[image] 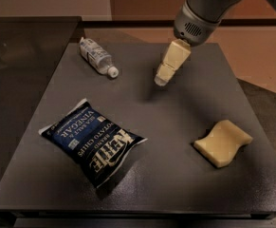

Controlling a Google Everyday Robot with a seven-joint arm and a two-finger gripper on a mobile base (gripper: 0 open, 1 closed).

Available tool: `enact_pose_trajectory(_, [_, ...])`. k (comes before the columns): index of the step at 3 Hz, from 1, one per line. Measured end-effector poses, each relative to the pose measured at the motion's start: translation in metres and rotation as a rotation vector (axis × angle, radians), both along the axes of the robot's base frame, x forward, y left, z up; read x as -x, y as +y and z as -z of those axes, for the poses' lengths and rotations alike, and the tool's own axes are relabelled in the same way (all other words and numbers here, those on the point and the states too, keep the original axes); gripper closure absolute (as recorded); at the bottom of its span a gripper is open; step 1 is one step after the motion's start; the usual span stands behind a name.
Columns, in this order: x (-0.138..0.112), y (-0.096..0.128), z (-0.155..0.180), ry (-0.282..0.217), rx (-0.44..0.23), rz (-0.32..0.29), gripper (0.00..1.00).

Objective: Pick blue plastic bottle

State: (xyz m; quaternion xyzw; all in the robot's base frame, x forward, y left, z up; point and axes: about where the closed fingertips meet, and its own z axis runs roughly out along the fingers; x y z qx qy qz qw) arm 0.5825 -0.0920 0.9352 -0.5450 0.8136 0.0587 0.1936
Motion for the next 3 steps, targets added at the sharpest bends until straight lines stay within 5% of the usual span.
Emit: enact_pose_trajectory(3, [-0.087,0.076,0.031,0.03,-0.004,0.192,0.0])
